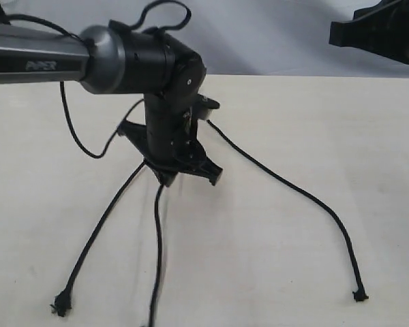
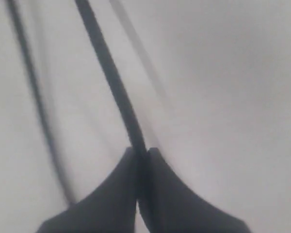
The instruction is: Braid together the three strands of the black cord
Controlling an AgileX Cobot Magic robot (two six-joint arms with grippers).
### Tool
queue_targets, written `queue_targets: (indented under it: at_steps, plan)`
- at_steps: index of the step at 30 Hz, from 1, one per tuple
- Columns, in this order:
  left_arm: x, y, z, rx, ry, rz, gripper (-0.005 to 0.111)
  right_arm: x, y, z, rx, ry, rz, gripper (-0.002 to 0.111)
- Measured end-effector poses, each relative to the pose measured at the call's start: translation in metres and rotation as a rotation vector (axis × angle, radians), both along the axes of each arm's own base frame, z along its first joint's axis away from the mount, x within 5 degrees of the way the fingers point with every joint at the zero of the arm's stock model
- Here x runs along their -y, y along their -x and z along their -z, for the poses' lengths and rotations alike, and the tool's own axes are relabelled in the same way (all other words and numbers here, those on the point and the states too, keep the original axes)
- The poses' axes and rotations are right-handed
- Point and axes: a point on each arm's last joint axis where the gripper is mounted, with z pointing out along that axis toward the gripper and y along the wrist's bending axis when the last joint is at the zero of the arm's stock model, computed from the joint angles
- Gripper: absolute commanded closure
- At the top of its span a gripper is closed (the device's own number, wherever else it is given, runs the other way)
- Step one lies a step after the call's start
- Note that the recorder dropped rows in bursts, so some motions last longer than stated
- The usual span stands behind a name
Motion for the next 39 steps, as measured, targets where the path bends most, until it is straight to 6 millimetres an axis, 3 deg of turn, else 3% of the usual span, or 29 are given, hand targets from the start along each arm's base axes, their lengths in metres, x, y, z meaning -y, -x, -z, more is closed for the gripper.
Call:
queue_targets:
  at_steps: [4, 6, 12, 17, 21, 29, 35, 38, 39]
  plan:
    - [-0.026, 0.0, -0.037, 0.13, -0.216, 0.007, 0.106, 0.0, 0.0, 0.0, 0.0, 0.0, 0.0, 0.108]
    - [-0.037, -0.002, -0.043, 0.19, -0.308, 0.009, 0.106, 0.0, 0.0, 0.0, 0.0, 0.0, 0.0, 0.108]
    - [-0.063, -0.002, -0.017, 0.163, -0.405, 0.014, 0.106, 0.0, 0.0, 0.003, 0.001, -0.001, -0.002, 0.108]
    - [-0.072, 0.001, -0.001, 0.145, -0.394, 0.028, 0.106, 0.0, 0.0, 0.003, 0.006, -0.003, -0.003, 0.108]
    - [-0.066, 0.005, 0.004, 0.097, -0.308, 0.014, 0.106, 0.0, 0.0, 0.002, 0.008, -0.003, -0.004, 0.108]
    - [-0.03, 0.017, 0.012, -0.05, 0.119, 0.008, 0.106, 0.0, 0.0, 0.002, 0.014, -0.005, -0.005, 0.108]
    - [-0.025, 0.015, 0.023, -0.081, 0.187, -0.009, 0.105, 0.0, 0.0, 0.002, 0.014, -0.005, -0.005, 0.108]
    - [-0.024, 0.015, 0.025, -0.086, 0.186, -0.007, 0.089, 0.0, 0.0, 0.002, 0.014, -0.005, -0.005, 0.108]
    - [-0.025, 0.015, 0.026, -0.09, 0.184, -0.007, 0.077, 0.0, 0.0, 0.002, 0.014, -0.005, -0.005, 0.108]
